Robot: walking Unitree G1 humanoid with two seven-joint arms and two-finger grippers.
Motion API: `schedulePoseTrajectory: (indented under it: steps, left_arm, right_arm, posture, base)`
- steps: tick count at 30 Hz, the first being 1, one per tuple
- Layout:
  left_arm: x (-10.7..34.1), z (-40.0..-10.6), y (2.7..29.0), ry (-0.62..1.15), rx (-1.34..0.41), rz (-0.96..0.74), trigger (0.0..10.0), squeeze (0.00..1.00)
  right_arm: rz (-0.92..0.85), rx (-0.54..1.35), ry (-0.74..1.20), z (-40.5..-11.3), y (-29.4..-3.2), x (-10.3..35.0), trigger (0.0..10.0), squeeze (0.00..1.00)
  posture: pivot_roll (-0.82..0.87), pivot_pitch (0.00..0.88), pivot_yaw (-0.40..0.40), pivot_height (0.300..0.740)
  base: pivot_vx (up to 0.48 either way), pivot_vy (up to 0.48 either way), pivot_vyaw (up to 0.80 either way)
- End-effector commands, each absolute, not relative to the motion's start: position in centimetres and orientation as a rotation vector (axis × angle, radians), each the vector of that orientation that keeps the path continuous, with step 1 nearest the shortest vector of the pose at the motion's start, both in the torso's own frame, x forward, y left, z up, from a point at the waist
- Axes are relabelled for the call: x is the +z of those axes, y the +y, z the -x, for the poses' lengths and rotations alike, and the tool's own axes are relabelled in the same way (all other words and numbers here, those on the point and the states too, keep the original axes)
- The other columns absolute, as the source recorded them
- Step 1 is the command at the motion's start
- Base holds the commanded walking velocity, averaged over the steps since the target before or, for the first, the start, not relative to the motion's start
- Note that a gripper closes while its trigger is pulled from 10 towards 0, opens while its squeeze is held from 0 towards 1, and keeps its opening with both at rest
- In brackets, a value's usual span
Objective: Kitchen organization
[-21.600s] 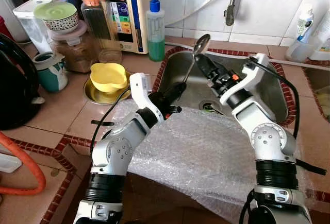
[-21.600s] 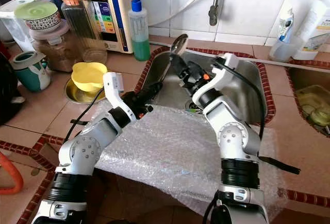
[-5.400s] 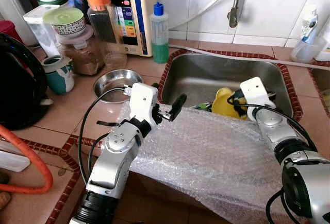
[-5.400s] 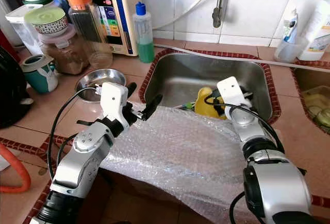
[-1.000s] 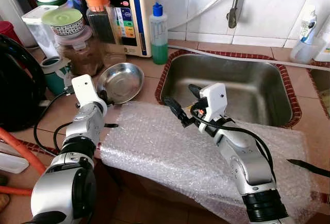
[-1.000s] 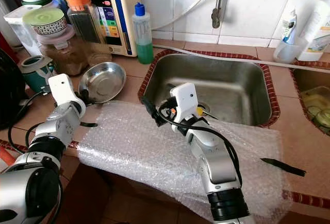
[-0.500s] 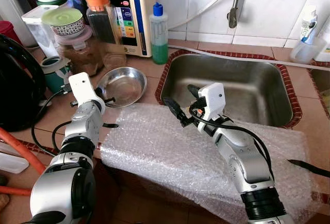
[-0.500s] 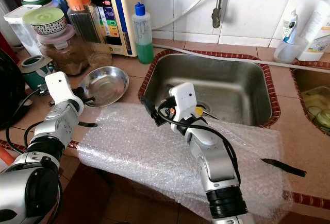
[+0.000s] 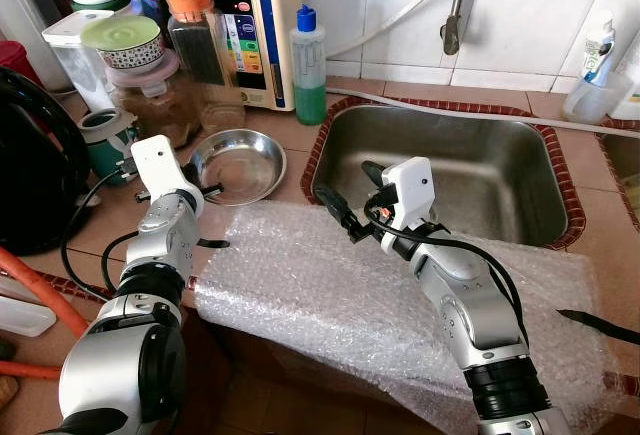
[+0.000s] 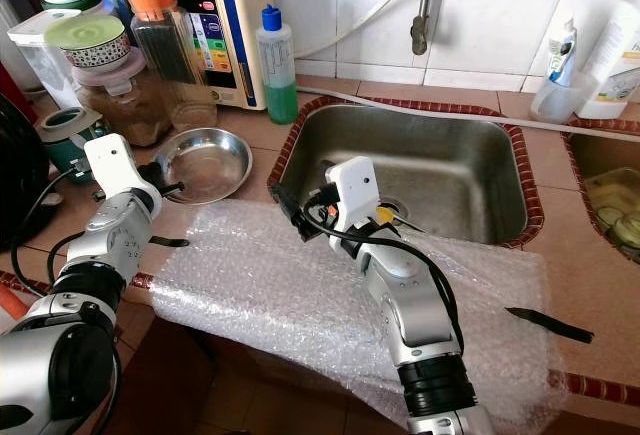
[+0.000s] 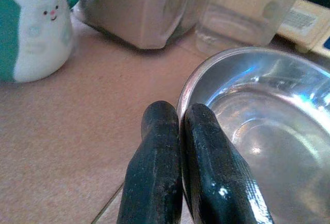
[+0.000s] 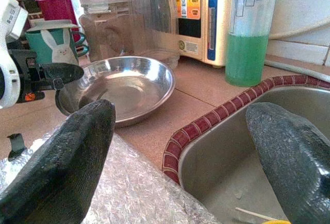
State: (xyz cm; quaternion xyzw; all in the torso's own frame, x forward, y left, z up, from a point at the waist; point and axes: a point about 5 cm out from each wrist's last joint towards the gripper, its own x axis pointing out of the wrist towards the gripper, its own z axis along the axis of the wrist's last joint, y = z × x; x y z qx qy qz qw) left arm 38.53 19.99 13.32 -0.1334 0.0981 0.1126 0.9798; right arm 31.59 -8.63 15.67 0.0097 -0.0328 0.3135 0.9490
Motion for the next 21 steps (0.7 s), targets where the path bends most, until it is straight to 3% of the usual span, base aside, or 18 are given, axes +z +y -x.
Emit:
schedulePoseTrajectory:
  steps: [1,17,21]
  left_arm:
    - [13.9,-38.7,20.0,0.167,0.221,0.271,0.0,0.0]
    - [17.1,-38.8,19.7,-0.106,0.193,0.24,0.0,0.0]
    - [17.0,-38.8,19.3,-0.107,0.166,0.216,0.0,0.0]
  right_arm:
    - [-0.014,0.644,-0.086,-31.8,-8.4,16.2,10.0,0.0]
    - [-0.015,0.619,-0.094,-32.1,-8.5,16.2,10.0,0.0]
    - [-0.021,0.608,-0.091,-32.3,-8.6,16.2,10.0,0.0]
  posture:
    - [0.06,0.0,0.08,0.74]
    - [0.06,0.0,0.075,0.74]
    - [0.06,0.0,0.073,0.74]
  base:
    - [0.0,0.0,0.0]
    - [0.0,0.0,0.0]
    - [0.0,0.0,0.0]
